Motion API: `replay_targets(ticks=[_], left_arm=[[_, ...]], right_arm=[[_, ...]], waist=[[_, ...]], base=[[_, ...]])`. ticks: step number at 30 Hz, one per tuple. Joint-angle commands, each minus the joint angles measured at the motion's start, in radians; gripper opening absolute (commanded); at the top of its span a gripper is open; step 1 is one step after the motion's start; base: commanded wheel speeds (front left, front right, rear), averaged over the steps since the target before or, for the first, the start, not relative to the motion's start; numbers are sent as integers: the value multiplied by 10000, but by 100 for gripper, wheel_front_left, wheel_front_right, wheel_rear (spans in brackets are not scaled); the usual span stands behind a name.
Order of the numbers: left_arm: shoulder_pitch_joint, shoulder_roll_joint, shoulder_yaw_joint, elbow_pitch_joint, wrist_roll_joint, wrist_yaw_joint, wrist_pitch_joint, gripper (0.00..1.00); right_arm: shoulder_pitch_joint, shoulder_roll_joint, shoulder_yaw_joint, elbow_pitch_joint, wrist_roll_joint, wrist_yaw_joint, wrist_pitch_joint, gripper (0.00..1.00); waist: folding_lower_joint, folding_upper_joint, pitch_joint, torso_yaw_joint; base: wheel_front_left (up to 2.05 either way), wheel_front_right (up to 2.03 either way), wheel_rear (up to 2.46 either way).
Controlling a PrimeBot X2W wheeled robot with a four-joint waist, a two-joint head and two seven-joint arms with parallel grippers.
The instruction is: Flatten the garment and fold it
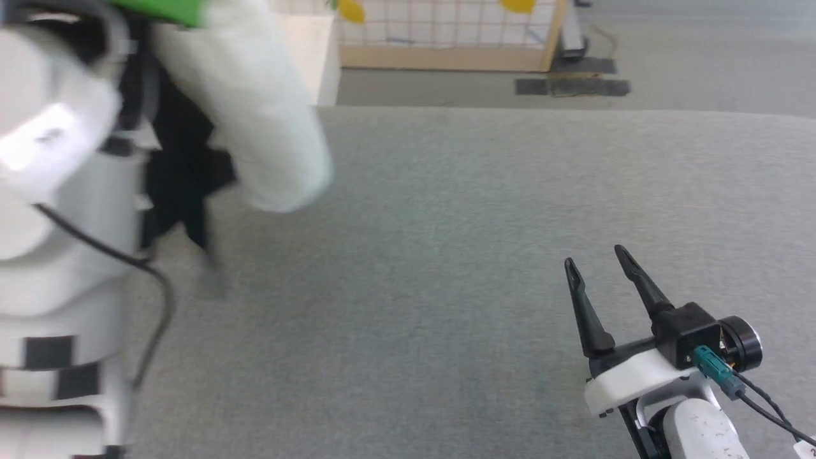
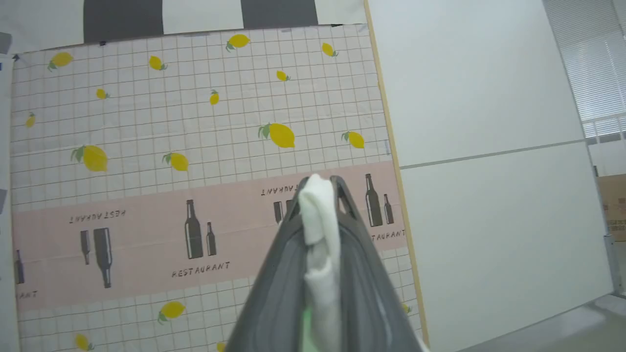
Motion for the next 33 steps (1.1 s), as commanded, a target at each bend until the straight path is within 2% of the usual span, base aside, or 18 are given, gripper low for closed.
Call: replay_targets(ticks=[1,7,11,14,18,24,29,30,31,32,33], left_arm=[[-284,-363,-179,-123,-235,-73,42,0],[-323,-1931,-922,-256,-1035,-118,2,0],[114,-2501,-1535,22,-1710,-66,-174,0],[846,-2641,-2124,489,-2372,98,-281,0],[1983,-2672,-3160,1939,-2670,314,59,0],[3268,-2440,-4506,4923,-2340,362,1692,0],[3772,-2456,-5048,6345,-2465,166,2807,0],[3829,-2463,-5097,6568,-2490,192,2962,17],[3854,-2466,-5134,6731,-2495,235,3089,47],[3870,-2462,-5171,6899,-2493,289,3222,100],[3863,-2453,-5187,6970,-2488,298,3244,100]], right_arm=[[118,-8,12,22,13,-19,-45,100],[177,-8,80,-39,-44,-19,59,100],[215,-8,180,-103,-71,-19,138,100],[197,-8,254,-157,-59,-19,196,100],[157,-8,350,-194,-60,-19,257,100],[128,-8,340,-242,-50,-19,274,100],[79,-8,302,-240,-9,-19,268,100],[57,-8,322,-234,2,-19,266,100],[43,-8,334,-236,12,-19,266,100],[25,-8,350,-244,21,-19,264,100],[13,-8,357,-251,23,-19,263,100]], waist=[[1,-1,-519,-616],[1,-1,-584,-1063],[1,-1,-501,-1355],[1,-1,-382,-1577],[1,-1,-209,-1897],[1,-1,76,-2185],[1,-1,294,-2095],[1,-1,320,-2056],[1,-1,339,-2016],[1,-1,355,-1961],[1,-1,356,-1915]], base=[[0,0,0],[0,0,0],[0,0,0],[0,0,0],[0,0,0],[0,0,0],[0,0,0],[0,0,0],[0,0,0],[0,0,0],[0,0,0]])
